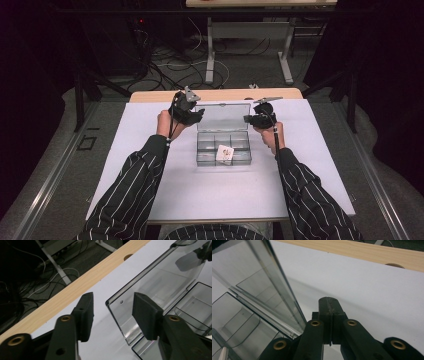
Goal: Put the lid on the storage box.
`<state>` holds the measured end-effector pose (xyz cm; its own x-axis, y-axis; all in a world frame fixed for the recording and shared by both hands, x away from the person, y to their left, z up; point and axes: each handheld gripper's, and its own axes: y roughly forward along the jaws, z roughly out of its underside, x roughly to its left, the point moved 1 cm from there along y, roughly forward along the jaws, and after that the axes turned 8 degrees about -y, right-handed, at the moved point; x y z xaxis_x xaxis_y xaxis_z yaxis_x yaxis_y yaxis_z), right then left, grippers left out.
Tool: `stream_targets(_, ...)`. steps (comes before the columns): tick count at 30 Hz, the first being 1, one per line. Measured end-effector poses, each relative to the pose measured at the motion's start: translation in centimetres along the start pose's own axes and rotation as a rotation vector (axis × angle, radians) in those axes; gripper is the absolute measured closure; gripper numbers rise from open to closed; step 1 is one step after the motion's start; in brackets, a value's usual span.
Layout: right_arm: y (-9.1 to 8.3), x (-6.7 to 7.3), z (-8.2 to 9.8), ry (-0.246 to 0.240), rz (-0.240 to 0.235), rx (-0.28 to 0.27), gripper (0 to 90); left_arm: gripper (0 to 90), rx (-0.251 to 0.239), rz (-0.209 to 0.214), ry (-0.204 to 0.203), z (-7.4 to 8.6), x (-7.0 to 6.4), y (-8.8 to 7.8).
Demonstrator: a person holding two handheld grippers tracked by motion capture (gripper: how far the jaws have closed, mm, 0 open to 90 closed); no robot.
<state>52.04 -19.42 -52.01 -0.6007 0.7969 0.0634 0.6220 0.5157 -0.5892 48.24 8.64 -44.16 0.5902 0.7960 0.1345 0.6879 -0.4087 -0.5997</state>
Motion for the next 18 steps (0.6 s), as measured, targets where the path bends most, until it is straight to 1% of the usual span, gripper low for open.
stream_targets(1,0.0,0.0,0.0,-0.004,0.000,0.000,90.0,60.4,-0.005,0.003,0.008,0.0,-0.1,-0.2)
stream_targets(3,-0.2,-0.1,0.0,-0.007,0.003,-0.002,90.0,63.6,-0.014,0.006,0.012,0.1,-0.3,-0.3)
stream_targets(4,-0.3,-0.2,0.0,-0.009,0.001,-0.007,90.0,64.8,-0.016,-0.002,0.014,0.2,-0.4,-0.4)
stream_targets(5,-0.5,-0.2,0.0,-0.013,0.002,-0.005,90.0,66.2,-0.021,0.001,0.017,0.2,-0.4,-0.5)
stream_targets(6,-0.7,-0.2,0.0,-0.019,0.006,-0.004,90.0,67.1,-0.022,0.012,0.013,0.3,-0.3,-0.6)
stream_targets(7,-1.1,-0.2,0.0,-0.017,0.007,0.004,90.0,67.7,-0.022,0.022,-0.004,0.4,-0.3,-0.7)
stream_targets(9,-1.9,-0.1,-0.2,-0.030,0.014,0.012,90.0,68.7,-0.033,0.038,-0.006,0.6,-0.3,-0.9)
stream_targets(10,-2.4,-0.1,-0.2,-0.049,0.016,0.021,90.0,69.0,-0.030,0.039,0.000,0.6,-0.2,-1.0)
stream_targets(11,-3.0,-0.1,-0.1,-0.066,0.021,0.025,88.9,69.3,-0.035,0.042,-0.009,0.7,-0.3,-1.1)
stream_targets(12,-3.5,0.0,-0.1,-0.072,0.015,0.033,86.7,69.6,-0.040,0.047,-0.017,0.8,-0.4,-1.2)
stream_targets(13,-4.0,0.1,-0.1,-0.080,0.015,0.045,84.4,69.9,-0.039,0.051,-0.007,0.9,-0.3,-1.3)
stream_targets(14,-4.5,0.2,0.0,-0.092,0.006,0.051,83.0,70.1,-0.039,0.056,-0.005,0.9,-0.3,-1.4)
stream_targets(15,-4.9,0.3,0.0,-0.094,0.007,0.052,81.1,70.4,-0.044,0.056,-0.010,1.0,-0.3,-1.4)
stream_targets(16,-5.3,0.4,-0.1,-0.106,0.011,0.062,78.3,70.5,-0.043,0.055,-0.005,1.1,-0.3,-1.5)
stream_targets(17,-5.5,0.5,-0.1,-0.107,-0.002,0.066,74.8,70.6,-0.049,0.062,-0.019,1.2,-0.4,-1.6)
stream_targets(18,-5.8,0.7,-0.2,-0.111,-0.013,0.061,72.4,70.8,-0.047,0.062,-0.018,1.2,-0.4,-1.6)
